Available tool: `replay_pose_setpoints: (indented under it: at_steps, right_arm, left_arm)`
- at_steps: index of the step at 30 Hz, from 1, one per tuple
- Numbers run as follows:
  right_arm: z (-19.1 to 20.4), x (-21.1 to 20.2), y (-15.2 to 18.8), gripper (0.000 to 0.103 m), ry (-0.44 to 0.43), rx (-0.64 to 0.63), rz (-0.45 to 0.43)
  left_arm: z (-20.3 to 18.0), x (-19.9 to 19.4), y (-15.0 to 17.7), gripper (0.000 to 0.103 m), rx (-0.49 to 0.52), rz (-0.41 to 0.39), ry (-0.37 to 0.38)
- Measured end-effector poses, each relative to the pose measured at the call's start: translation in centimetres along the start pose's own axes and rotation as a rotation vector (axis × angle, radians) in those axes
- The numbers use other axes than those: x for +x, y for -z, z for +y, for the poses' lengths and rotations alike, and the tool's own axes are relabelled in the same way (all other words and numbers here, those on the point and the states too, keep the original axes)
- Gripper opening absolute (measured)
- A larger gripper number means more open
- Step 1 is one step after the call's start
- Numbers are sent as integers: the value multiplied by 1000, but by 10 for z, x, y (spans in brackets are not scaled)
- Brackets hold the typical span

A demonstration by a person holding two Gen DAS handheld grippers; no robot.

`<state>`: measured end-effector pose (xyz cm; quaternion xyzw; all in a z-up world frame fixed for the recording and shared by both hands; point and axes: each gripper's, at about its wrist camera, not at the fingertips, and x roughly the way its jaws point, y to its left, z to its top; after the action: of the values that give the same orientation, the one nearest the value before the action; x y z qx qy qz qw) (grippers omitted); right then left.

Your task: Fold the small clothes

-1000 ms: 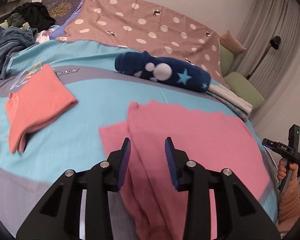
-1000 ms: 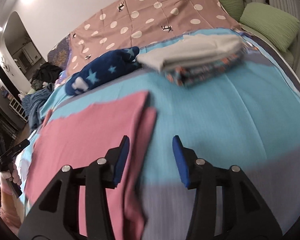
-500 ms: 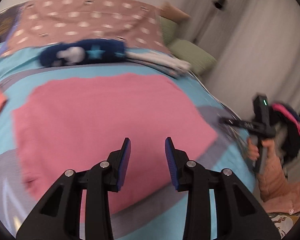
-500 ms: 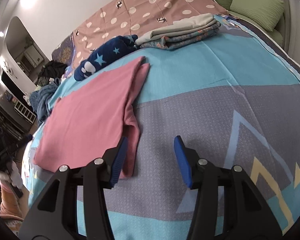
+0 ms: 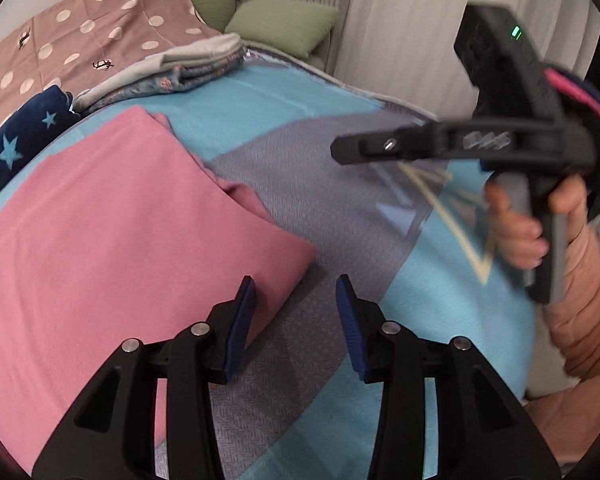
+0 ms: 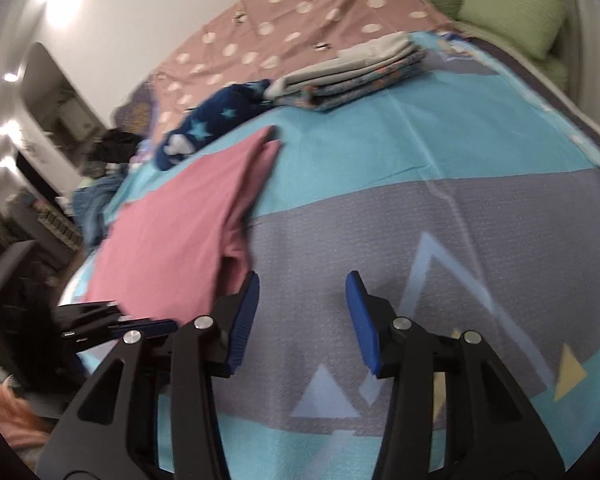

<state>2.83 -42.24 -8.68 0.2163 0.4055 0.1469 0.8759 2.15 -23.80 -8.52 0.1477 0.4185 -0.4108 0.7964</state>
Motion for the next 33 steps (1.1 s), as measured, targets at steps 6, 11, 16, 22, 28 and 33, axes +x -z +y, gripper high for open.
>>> replay_pose_setpoints:
  at_steps: [6,11,16,22,28,33]
  right_arm:
    - [8,12,-1,35,-339,-29,111]
    - [17,42,-11,35,-458,-21,257]
    - [19,79,-12,35,-459,4,395]
    - [7,84,-7,18,-688,178,487]
    - [-8,60,-23,37,-529,146,373]
    - [-11,54,-60,59,-365,138,211]
  left_arm:
    - [1,5,0,48,31,23,-72]
    - [-5,12,-5,55,55,28,-98]
    - [-11,17,-6,59,87,32,-119]
    - [-16,16,-6,59,107,27,-109]
    - [-17,30,-18,23,172,11,-108]
    - [-7,33,-26,10,120,13,-63]
